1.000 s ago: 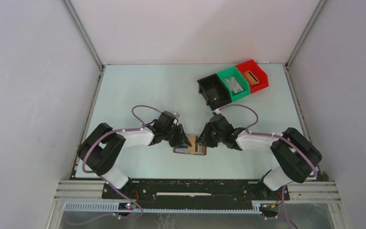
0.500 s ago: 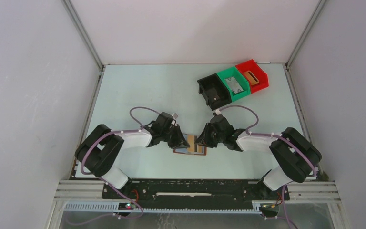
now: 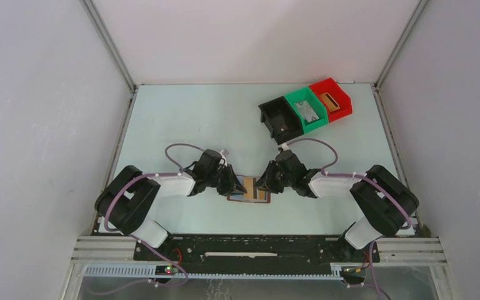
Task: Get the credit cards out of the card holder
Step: Remove the credit card from the card holder.
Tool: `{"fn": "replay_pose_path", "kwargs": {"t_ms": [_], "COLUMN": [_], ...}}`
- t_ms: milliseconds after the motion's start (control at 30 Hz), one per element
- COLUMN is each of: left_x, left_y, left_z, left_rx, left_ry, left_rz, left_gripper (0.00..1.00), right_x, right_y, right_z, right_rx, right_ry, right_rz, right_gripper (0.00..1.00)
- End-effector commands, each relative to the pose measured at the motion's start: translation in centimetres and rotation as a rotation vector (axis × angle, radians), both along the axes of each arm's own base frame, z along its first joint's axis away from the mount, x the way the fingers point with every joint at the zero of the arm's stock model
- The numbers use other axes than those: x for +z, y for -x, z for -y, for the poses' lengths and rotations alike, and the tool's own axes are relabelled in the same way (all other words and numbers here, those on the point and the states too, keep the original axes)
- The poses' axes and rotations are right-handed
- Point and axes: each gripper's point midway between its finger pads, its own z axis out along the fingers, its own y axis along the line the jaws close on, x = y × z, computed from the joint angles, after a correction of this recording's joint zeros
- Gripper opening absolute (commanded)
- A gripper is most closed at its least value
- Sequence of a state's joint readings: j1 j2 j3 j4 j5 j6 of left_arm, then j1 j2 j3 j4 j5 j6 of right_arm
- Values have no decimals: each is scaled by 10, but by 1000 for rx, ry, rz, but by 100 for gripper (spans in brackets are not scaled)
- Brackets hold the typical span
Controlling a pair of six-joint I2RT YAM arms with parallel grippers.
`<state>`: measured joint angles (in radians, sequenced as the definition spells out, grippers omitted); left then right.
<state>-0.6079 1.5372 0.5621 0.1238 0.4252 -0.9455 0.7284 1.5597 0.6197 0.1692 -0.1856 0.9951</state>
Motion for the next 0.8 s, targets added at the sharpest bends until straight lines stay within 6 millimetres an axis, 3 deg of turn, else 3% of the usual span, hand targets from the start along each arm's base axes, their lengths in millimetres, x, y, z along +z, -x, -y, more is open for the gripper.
{"fn": "replay_pose_path", "kwargs": {"t_ms": [0, 133, 300, 767], "left_x": [12, 11, 9, 12], "left_y": [-6, -6, -7, -18], "left_z": [5, 5, 3, -26], "left_rx": [11, 19, 23, 59], "left_ry": [77, 85, 73, -5], "left_rz": [29, 25, 30, 74], "left_gripper": [21, 18, 0, 0], "right_x": [-28, -28, -30, -47], "right_y": [13, 12, 13, 18], "right_z": [18, 18, 19, 30], "right_rx": [-14, -17, -18, -43], "right_ry": [90, 91, 96, 104], "right_rz": [-62, -64, -70, -112], "right_gripper": [35, 35, 35, 34]}}
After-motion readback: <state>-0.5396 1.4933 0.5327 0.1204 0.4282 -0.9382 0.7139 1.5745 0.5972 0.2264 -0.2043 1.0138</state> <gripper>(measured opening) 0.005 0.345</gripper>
